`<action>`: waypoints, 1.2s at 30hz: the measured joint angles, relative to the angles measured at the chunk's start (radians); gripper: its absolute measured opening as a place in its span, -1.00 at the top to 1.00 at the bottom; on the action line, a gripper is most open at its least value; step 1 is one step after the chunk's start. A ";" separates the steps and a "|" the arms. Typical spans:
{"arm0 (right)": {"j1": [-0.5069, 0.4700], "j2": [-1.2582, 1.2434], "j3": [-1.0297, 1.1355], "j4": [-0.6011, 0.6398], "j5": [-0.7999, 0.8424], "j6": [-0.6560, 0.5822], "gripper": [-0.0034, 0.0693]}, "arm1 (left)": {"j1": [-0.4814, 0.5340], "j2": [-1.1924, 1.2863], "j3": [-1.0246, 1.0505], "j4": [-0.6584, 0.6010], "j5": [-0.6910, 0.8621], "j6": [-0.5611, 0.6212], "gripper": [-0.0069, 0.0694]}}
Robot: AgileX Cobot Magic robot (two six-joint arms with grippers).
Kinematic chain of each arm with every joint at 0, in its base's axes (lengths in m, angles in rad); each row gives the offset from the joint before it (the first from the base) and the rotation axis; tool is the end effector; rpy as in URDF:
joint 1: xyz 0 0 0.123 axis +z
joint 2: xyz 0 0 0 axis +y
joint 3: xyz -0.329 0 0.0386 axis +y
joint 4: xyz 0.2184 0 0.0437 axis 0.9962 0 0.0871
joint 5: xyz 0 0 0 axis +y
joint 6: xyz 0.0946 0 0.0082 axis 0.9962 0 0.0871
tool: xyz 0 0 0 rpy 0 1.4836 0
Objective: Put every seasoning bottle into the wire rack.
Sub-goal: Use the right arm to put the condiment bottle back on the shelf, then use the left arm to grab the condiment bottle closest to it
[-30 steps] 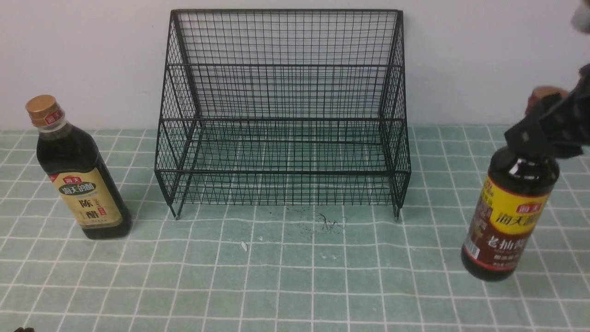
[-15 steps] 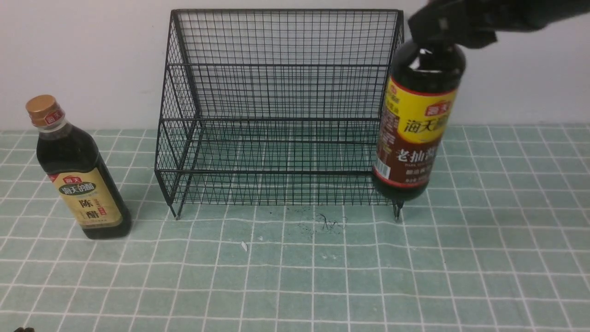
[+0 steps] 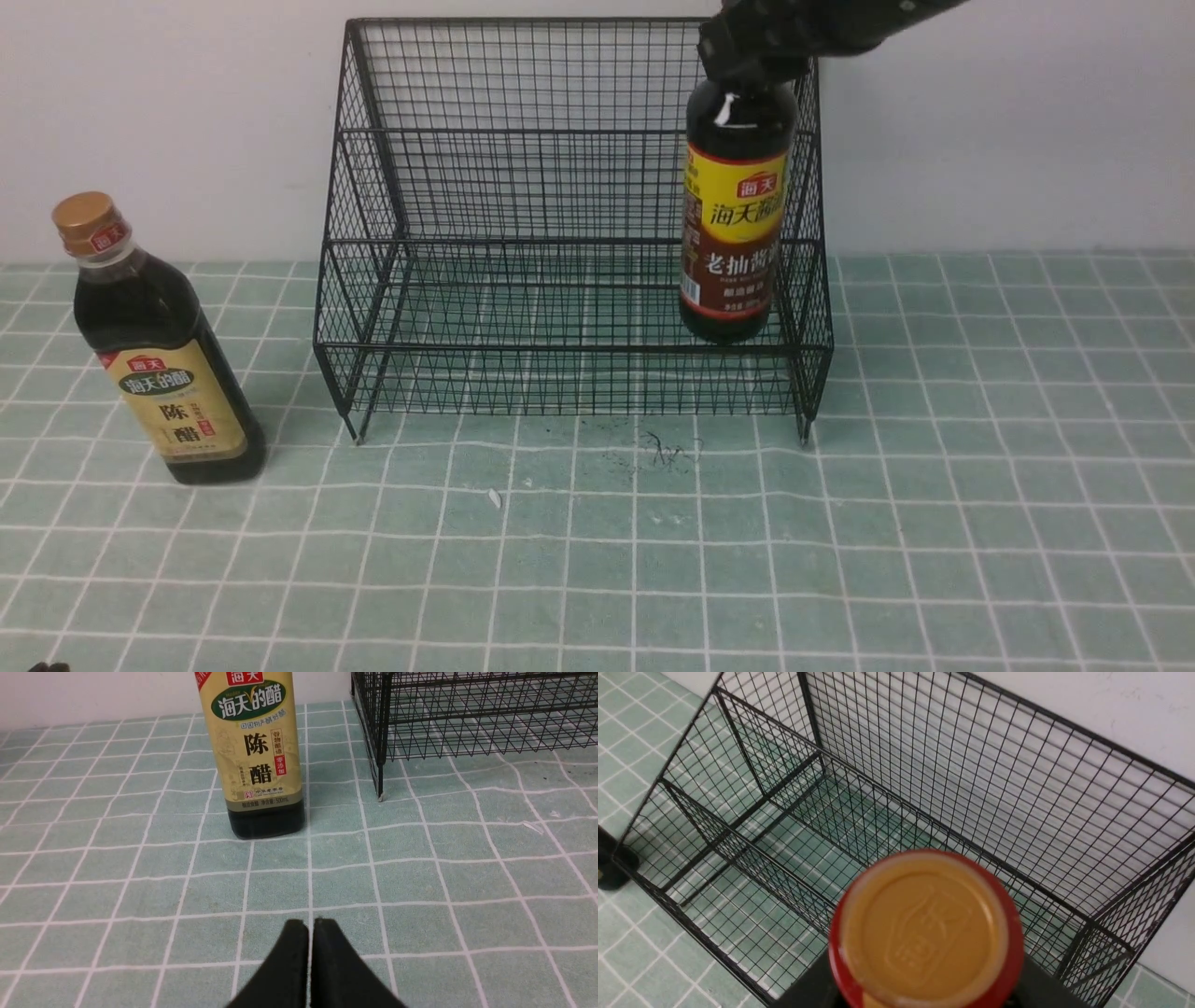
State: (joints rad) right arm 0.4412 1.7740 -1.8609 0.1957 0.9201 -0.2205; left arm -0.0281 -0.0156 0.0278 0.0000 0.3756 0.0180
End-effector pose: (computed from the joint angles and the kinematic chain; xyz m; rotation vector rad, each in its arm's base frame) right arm 0.3440 0.1787 0.4369 -0.6987 2.2149 0.3521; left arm -0.0200 0.0006 0.1693 0.0431 1.8709 -0.0070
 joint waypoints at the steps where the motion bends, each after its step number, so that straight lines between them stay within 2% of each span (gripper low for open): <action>1: 0.000 0.018 0.000 -0.001 0.003 0.000 0.12 | 0.000 0.000 0.000 0.000 0.000 0.000 0.83; 14: 0.000 0.092 -0.006 -0.024 0.147 0.030 0.12 | 0.000 0.000 0.000 0.000 0.000 0.000 0.83; 21: 0.000 0.098 -0.014 -0.029 0.161 0.053 0.11 | 0.000 0.000 0.000 0.000 0.000 0.000 0.83; 23: 0.000 0.098 -0.017 -0.024 0.172 0.064 0.02 | 0.000 0.000 0.000 0.000 0.000 0.000 0.83; 28: 0.000 0.056 -0.019 -0.013 0.190 0.121 -0.42 | 0.000 0.000 0.000 0.000 0.000 0.000 0.83; 30: 0.000 0.011 -0.019 -0.029 0.199 0.136 -0.53 | 0.000 0.000 0.000 0.000 0.000 0.000 0.83; 36: 0.000 -0.183 -0.020 -0.119 0.266 0.173 -0.53 | 0.000 0.000 0.000 0.000 0.001 0.000 0.83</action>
State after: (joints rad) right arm 0.4412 1.5910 -1.8805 0.0764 1.1864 -0.0477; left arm -0.0281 -0.0156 0.0278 0.0000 0.3765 0.0180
